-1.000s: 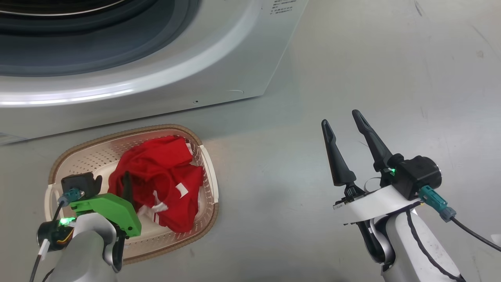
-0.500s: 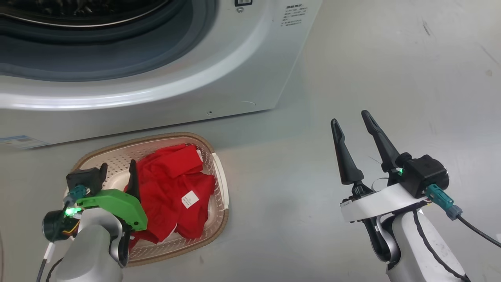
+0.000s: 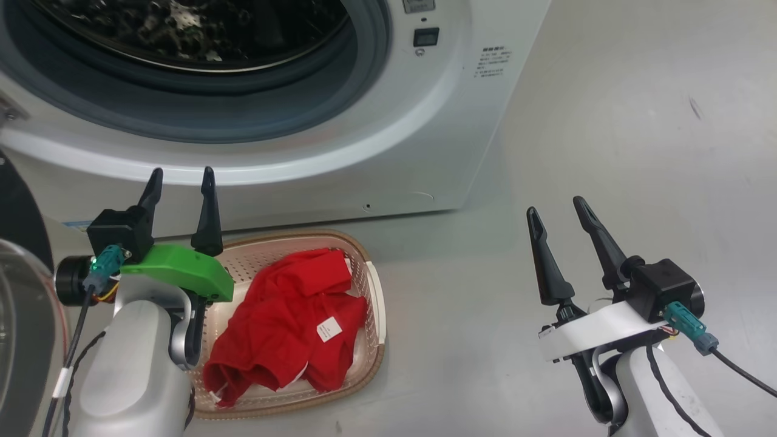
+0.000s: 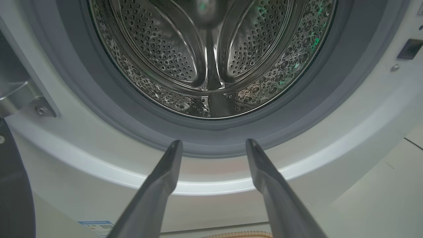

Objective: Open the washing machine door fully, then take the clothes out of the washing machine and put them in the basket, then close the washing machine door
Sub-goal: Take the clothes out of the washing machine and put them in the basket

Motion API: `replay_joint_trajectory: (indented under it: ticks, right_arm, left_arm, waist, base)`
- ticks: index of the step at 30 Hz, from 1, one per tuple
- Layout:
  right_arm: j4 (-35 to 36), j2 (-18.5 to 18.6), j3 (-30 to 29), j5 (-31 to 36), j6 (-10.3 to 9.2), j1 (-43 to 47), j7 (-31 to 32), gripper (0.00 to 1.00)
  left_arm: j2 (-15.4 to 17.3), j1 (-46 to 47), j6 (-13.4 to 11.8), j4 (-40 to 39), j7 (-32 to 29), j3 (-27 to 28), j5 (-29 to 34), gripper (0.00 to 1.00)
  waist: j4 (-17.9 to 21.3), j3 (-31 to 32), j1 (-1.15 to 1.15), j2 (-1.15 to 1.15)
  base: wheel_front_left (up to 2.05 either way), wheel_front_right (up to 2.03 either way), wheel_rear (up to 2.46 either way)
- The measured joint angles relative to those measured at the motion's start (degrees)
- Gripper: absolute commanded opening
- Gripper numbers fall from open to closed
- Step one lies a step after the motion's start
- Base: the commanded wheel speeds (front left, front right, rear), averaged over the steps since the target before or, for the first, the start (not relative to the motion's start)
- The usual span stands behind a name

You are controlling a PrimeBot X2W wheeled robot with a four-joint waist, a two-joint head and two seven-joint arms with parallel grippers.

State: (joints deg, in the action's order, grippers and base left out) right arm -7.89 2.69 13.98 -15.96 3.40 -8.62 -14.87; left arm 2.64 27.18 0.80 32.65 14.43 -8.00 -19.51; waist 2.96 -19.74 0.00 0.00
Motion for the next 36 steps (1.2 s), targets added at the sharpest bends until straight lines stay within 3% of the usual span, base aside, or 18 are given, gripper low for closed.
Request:
replay_joint_trajectory:
  ticks: [14,36]
  right_arm:
    - [-0.5,0.0,-0.8,0.1,-0.02,3.8,0.0,1.0]
    - [-0.5,-0.2,-1.9,0.5,-1.6,12.8,0.0,1.0]
  left_arm:
    - [0.0,-10.6,-1.1,-14.7,0.0,0.1,4.1,1.0]
    - [0.1,-29.7,-2.4,-20.9,0.0,-2.6,4.4,1.0]
  waist:
    - [-2.8,8.0,0.0,0.0]
    - [-2.8,19.0,0.0,0.0]
  base:
    - [0.0,0.0,0.0]
    - [0.0,0.0,0.0]
